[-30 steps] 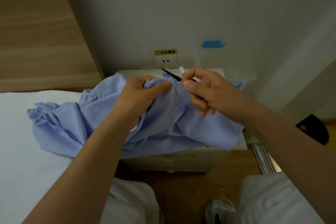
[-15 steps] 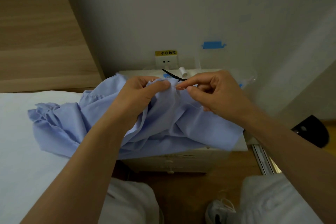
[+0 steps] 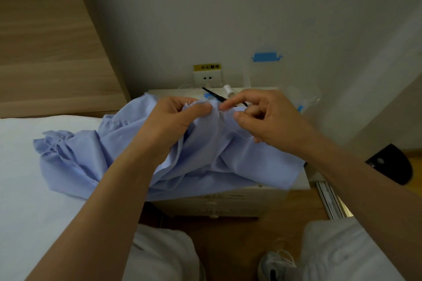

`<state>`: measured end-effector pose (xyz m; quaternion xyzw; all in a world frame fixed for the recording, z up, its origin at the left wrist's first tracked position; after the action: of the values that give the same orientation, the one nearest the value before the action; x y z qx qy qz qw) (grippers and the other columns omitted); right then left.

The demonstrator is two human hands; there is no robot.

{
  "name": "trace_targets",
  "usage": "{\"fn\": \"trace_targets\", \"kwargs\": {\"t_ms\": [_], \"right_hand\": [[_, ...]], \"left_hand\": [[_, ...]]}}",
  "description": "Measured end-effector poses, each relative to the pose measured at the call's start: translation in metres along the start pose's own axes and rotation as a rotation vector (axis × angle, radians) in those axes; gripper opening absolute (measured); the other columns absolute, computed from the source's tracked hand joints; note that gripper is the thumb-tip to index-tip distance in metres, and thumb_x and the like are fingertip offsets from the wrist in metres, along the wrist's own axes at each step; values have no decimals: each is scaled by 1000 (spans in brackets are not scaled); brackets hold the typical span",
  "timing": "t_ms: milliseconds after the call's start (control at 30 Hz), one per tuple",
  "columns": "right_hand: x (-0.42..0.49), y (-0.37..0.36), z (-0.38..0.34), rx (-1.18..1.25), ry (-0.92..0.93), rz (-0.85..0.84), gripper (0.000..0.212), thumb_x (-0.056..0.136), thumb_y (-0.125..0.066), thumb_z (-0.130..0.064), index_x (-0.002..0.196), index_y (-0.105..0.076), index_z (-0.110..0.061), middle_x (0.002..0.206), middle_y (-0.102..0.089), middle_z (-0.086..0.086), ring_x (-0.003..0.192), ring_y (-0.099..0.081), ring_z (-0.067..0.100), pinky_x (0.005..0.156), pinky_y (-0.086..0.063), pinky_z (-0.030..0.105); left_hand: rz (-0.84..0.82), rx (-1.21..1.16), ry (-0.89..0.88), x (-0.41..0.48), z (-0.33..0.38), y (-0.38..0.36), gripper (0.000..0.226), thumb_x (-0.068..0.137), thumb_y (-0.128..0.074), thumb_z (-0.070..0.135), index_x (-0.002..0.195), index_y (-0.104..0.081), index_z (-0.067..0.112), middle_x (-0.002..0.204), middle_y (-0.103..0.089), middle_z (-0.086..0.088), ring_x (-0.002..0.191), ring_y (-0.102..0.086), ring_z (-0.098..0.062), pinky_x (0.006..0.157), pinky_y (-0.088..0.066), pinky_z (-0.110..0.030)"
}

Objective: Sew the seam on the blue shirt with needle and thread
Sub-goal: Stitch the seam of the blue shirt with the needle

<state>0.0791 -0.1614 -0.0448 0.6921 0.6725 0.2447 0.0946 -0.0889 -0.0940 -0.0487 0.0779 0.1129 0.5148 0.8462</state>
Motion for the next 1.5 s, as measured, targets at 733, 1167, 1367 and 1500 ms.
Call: {"fn": "trace_targets", "kwargs": {"t_ms": [733,1167,1367,1500], "right_hand": [[4,-5,9,70,-155,-96,11,98,-50,-9,93,-58,-15,38,-48,-7,36,-47,6,42,-41,26],[2,-5,4,210,-139,-143,10,100,-48,-12,98,-58,-15,43,-46,-8,39,-43,4,54,-46,32],[2,-7,6,249,-125,-141,10,100,-48,-11,93,-55,-14,44,-45,-8,40,-41,5,55,-47,31],[2,-9,7,283,-114,-136,12,99,-49,-11,89,-54,-15,44,-46,-7,41,-41,6,48,-44,18]], "left_hand": [[16,58,-11,1,-1,6,21,86,-66,27,72,-69,12,71,-65,-16,66,-60,-21,62,-49,-26],[-132,-154,48,-4,4,0,20,91,-56,16,76,-68,11,60,-68,0,56,-64,-7,53,-50,-16],[-165,-193,89,-1,-1,0,21,73,-61,29,70,-69,10,64,-65,-6,58,-62,-11,57,-53,-19],[-181,-212,108,-2,0,-2,23,72,-59,28,55,-70,17,59,-64,-4,55,-61,-10,54,-51,-17]]}}
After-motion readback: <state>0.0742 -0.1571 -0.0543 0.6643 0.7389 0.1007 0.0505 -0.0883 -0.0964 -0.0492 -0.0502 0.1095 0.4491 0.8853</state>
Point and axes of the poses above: each hand's wrist, its own x-axis towards the middle knuckle, its own y-axis out of the back of the hand, z = x × y, the point moved 3 cm from there along x, towards the middle knuckle
